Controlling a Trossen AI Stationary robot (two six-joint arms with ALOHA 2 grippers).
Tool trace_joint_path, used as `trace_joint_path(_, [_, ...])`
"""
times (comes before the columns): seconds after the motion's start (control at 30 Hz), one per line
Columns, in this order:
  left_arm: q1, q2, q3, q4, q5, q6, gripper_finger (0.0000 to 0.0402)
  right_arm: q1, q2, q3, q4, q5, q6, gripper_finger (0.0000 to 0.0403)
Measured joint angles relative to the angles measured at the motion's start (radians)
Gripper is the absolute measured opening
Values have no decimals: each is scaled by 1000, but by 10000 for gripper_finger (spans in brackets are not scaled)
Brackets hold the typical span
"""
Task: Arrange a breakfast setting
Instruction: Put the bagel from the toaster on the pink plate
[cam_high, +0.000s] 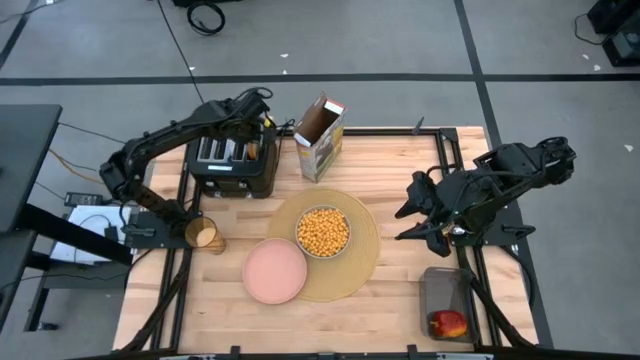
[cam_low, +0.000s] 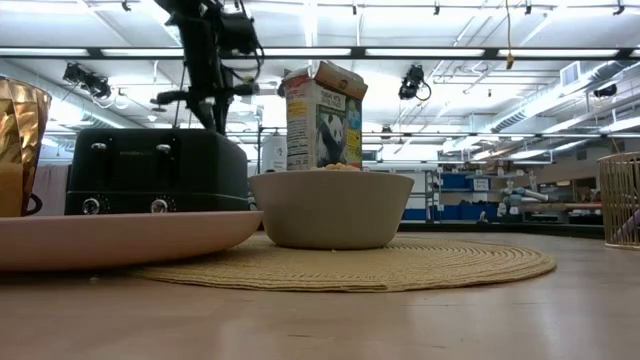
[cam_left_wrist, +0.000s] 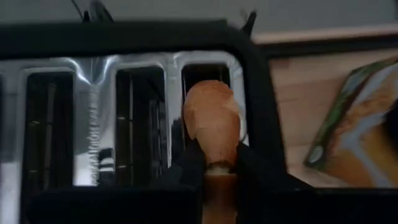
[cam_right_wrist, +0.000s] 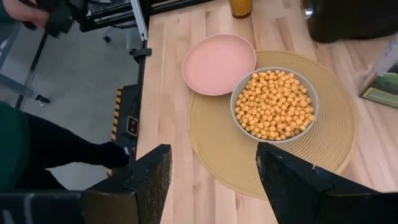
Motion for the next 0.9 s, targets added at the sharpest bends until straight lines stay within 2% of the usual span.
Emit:
trace_joint_path(0.13, [0,-51,46,-8,-5,7,56,-6,-20,0,-9,9,-46,240])
trace_joint_path(0.3, [-28,-123,166,7,12,87,56,-37,-30,0,-9,11,-112,240])
trace_joint_path(0.43, [-82,-166,278,-15,55,168,56,-67,-31,0,-9,11,-133,240])
trace_joint_path(0.63, [-195,-192,422,-165,181,278,56,-90,-31,0,-9,11,-129,240])
trace_joint_path(0.77, [-312,-191,431,-263,294,331,56,-93,-31,0,-7,11,-128,240])
trace_joint_path(0.9, [-466,-187,364,-256,392,373,56,-93,-31,0,7,10,-125,240])
